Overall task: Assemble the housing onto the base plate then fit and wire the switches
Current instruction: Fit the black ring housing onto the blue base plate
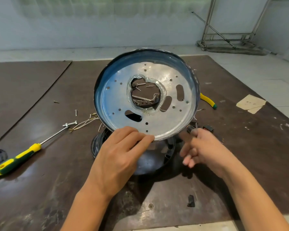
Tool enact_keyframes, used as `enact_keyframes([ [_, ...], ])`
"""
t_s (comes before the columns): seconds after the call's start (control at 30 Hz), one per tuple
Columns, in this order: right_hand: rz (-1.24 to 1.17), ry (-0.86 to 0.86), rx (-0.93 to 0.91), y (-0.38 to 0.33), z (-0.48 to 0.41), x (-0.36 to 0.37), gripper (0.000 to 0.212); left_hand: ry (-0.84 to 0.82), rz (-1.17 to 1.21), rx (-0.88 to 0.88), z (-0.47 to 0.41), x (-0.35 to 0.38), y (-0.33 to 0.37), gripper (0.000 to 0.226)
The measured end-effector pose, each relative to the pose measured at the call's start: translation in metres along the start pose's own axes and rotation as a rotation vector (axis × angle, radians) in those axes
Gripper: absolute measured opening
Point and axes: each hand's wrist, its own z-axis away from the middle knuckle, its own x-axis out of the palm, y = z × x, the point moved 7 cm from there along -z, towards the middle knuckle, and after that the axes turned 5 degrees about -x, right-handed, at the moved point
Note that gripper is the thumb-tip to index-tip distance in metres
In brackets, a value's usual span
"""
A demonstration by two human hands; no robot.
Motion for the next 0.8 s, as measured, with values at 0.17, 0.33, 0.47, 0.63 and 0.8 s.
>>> enact_keyframes([
  [0.17,-0.205,0.167,-0.321,-0.048,0.015,-0.014,0.041,0.003,-0.032,-0.005,0.001,0.0,-0.001,0.025],
  [0.33,-0.198,0.128,-0.476,-0.069,0.032,-0.007,0.048,-0.013,-0.053,0.034,0.0,0.005,0.007,0.032],
  [0.47,-0.206,0.139,-0.534,-0.071,0.035,-0.004,0.054,0.007,-0.065,0.081,0.0,0.009,0.014,0.027],
  [0.63,-0.278,0.108,-0.519,-0.064,0.028,-0.003,0.061,0.037,-0.122,0.08,0.001,0.006,0.008,0.032],
  [0.8,-0.395,0.139,-0.489,-0.06,0.025,-0.013,0.042,0.042,-0.112,0.082,0.002,0.005,0.005,0.034],
])
